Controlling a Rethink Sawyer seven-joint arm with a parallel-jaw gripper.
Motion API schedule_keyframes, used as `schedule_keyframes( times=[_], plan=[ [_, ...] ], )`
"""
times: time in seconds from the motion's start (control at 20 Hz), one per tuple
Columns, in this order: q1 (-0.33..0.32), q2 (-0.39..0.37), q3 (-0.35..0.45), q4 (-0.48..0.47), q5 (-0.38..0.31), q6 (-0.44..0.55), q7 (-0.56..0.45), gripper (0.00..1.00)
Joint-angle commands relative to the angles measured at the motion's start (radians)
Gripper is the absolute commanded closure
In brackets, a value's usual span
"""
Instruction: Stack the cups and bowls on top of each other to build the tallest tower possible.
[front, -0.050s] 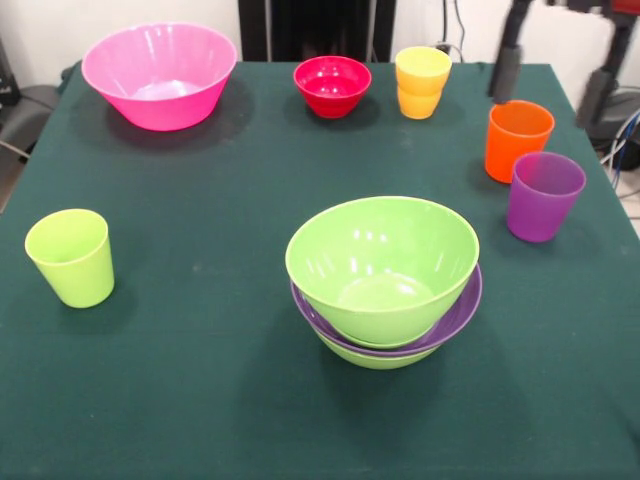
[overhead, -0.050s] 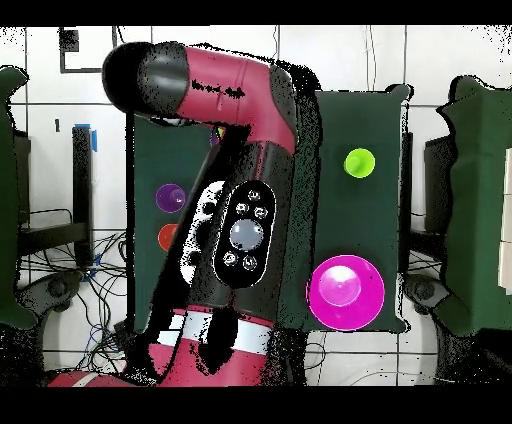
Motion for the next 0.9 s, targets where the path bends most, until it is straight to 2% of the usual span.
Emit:
schedule_keyframes(
  times=[0.05, 0.45, 0.9],
  plan=[
    [-0.045, -0.021, 0.099, 0.177, -0.058, -0.046, -0.036, 0.00],
    [-0.081, -0.109, 0.113, 0.323, -0.060, -0.120, -0.068, 0.00],
    [-0.085, -0.210, 0.107, 0.494, -0.063, -0.188, -0.036, 0.00]
  ],
)
